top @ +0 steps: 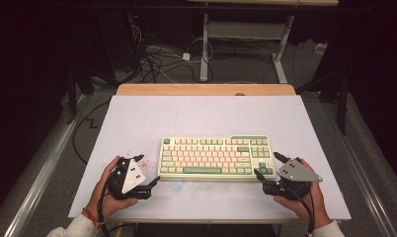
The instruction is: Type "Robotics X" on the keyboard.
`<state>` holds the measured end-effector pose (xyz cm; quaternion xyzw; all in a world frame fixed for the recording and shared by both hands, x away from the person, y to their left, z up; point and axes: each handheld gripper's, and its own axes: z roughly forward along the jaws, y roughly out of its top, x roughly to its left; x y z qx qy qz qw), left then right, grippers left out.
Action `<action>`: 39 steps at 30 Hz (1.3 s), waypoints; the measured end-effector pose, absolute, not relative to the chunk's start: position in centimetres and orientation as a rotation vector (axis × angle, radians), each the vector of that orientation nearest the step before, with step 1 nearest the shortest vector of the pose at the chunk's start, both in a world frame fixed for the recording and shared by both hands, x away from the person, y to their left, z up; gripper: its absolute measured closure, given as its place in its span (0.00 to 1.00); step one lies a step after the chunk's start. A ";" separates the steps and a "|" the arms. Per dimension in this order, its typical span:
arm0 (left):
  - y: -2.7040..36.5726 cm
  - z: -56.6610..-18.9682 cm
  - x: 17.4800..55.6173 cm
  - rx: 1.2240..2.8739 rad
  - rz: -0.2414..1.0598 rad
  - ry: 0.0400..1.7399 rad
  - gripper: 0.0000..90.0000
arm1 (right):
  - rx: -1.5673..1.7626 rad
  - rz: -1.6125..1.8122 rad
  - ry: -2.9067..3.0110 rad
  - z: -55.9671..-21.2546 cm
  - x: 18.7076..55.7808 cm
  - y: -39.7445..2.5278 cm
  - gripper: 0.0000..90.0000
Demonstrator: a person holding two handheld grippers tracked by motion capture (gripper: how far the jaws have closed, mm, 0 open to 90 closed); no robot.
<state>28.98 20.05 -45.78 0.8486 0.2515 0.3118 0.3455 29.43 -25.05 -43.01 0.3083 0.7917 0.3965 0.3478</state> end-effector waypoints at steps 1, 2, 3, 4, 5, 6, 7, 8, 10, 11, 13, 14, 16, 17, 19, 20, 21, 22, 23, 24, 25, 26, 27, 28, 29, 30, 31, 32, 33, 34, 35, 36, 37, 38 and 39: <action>20.1 -45.9 29.0 2.214 0.807 0.655 0.19 | 0.801 1.020 2.051 -43.1 29.4 -25.2 0.23; 20.2 -46.1 29.0 2.222 0.804 0.654 0.19 | 0.803 1.021 2.051 -43.1 29.4 -25.4 0.23; 20.3 -46.2 29.0 2.221 0.799 0.658 0.19 | 0.808 1.020 2.051 -43.2 29.4 -25.7 0.23; 20.5 -46.3 29.0 2.224 0.798 0.660 0.19 | 0.817 1.018 2.049 -43.3 29.4 -25.8 0.23; 20.6 -46.4 29.0 2.226 0.799 0.668 0.19 | 0.818 1.007 2.047 -43.4 29.4 -26.0 0.23; 20.8 -46.5 29.0 2.224 0.793 0.675 0.19 | 0.824 1.004 2.048 -43.5 29.4 -26.2 0.23; 21.0 -46.6 29.0 2.222 0.785 0.681 0.19 | 0.836 1.007 2.046 -43.6 29.4 -26.4 0.23; 21.1 -46.6 29.0 2.226 0.785 0.689 0.18 | 0.838 1.004 2.044 -43.7 29.4 -26.6 0.23; 21.5 -46.8 28.9 2.223 0.784 0.706 0.18 | 0.848 0.998 2.042 -43.9 29.4 -27.1 0.23; 21.7 -46.9 28.9 2.222 0.777 0.716 0.18 | 0.854 0.996 2.039 -44.0 29.4 -27.3 0.23; 22.1 -47.0 28.8 2.220 0.777 0.731 0.18 | 0.868 0.991 2.033 -44.2 29.4 -27.7 0.23; 22.2 -47.0 28.8 2.217 0.771 0.738 0.18 | 0.878 0.987 2.033 -44.3 29.4 -27.9 0.23; 22.6 -47.2 28.8 2.209 0.753 0.757 0.18 | 0.888 0.975 2.026 -44.6 29.4 -28.3 0.23; 22.7 -47.3 28.9 2.206 0.742 0.769 0.18 | 0.895 0.969 2.026 -44.8 29.5 -28.5 0.23; 22.8 -47.6 28.8 2.221 0.754 0.771 0.18 | 0.912 0.957 2.024 -45.1 29.6 -29.0 0.22; 22.8 -47.7 28.8 2.231 0.755 0.770 0.18 | 0.924 0.951 2.022 -45.3 29.6 -29.2 0.22; 22.9 -47.8 28.8 2.233 0.746 0.772 0.18 | 0.934 0.941 2.015 -45.5 29.6 -29.4 0.22; 23.0 -48.0 28.8 2.234 0.743 0.778 0.18 | 0.946 0.936 2.016 -45.7 29.5 -29.7 0.22; 23.1 -48.1 28.8 2.237 0.744 0.789 0.18 | 0.958 0.940 2.016 -45.8 29.5 -29.9 0.21; 23.2 -48.2 28.9 2.237 0.740 0.796 0.18 | 0.970 0.943 2.017 -45.9 29.4 -30.1 0.20; 23.2 -48.2 28.9 2.233 0.736 0.801 0.18 | 0.988 0.944 2.013 -46.0 29.3 -30.3 0.19; 23.1 -48.3 28.9 2.238 0.747 0.799 0.18 | 1.001 0.957 2.010 -46.1 29.2 -30.4 0.19; 23.1 -48.2 28.9 2.239 0.753 0.799 0.18 | 1.003 0.971 2.010 -46.0 29.2 -30.5 0.19; 23.1 -48.2 28.8 2.233 0.753 0.798 0.18 | 1.004 0.972 2.003 -46.0 29.2 -30.5 0.19; 23.1 -48.1 28.7 2.227 0.755 0.796 0.18 | 1.005 0.975 2.000 -46.1 29.2 -30.5 0.19; 23.1 -48.1 28.7 2.225 0.761 0.793 0.18 | 1.006 0.978 2.005 -46.1 29.2 -30.5 0.19; 23.1 -48.1 28.7 2.227 0.762 0.798 0.18 | 1.003 0.973 2.011 -46.2 29.2 -30.4 0.19; 23.1 -48.2 28.7 2.226 0.756 0.803 0.18 | 0.997 0.970 2.015 -46.2 29.2 -30.4 0.19; 23.2 -48.2 28.6 2.225 0.754 0.805 0.18 | 0.999 0.974 2.017 -46.2 29.2 -30.3 0.19; 23.2 -48.2 28.6 2.224 0.758 0.804 0.18 | 0.996 0.977 2.016 -46.2 29.2 -30.2 0.19; 23.2 -48.2 28.6 2.226 0.760 0.802 0.18 | 0.985 0.974 2.015 -46.1 29.2 -30.2 0.19; 23.1 -48.2 28.6 2.229 0.764 0.800 0.18 | 0.979 0.976 2.012 -46.1 29.1 -30.1 0.19; 23.1 -48.2 28.6 2.227 0.770 0.796 0.18 | 0.981 0.981 2.011 -46.1 29.1 -30.1 0.19; 23.1 -48.2 28.6 2.228 0.765 0.792 0.18 | 0.976 0.977 2.013 -46.0 29.0 -30.1 0.19; 23.1 -48.3 28.6 2.232 0.760 0.790 0.18 | 0.975 0.978 2.013 -46.0 29.0 -30.0 0.19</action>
